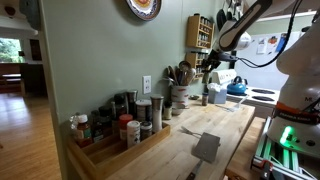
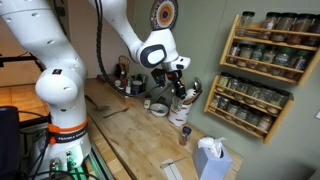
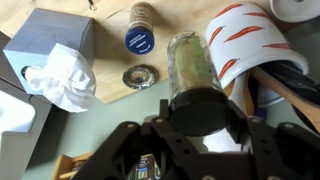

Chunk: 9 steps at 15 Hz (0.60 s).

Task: Pick up the second spice bottle from the left on the top shelf of the top spice rack and put it on the table

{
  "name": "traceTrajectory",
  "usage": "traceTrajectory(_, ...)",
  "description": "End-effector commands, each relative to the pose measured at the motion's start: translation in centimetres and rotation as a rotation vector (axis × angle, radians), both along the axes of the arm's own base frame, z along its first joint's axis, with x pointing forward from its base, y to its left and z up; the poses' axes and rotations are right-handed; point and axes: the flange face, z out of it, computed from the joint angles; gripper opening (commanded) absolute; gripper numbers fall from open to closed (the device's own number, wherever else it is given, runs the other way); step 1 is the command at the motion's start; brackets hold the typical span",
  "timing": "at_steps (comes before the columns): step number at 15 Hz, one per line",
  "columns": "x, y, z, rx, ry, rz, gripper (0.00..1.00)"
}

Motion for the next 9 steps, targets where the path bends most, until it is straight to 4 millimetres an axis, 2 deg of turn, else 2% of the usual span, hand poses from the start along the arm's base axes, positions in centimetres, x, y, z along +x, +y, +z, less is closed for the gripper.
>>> traceTrajectory(1,0.0,0.0,0.0,0.000,0.000,0.001,0.31)
traceTrajectory(6,1.5,3.1,-4.1,0.009,0.090,0.173,0.31)
traceTrajectory(9,1.9,3.9,-6.6,0.000,0.132,0.246,0.31)
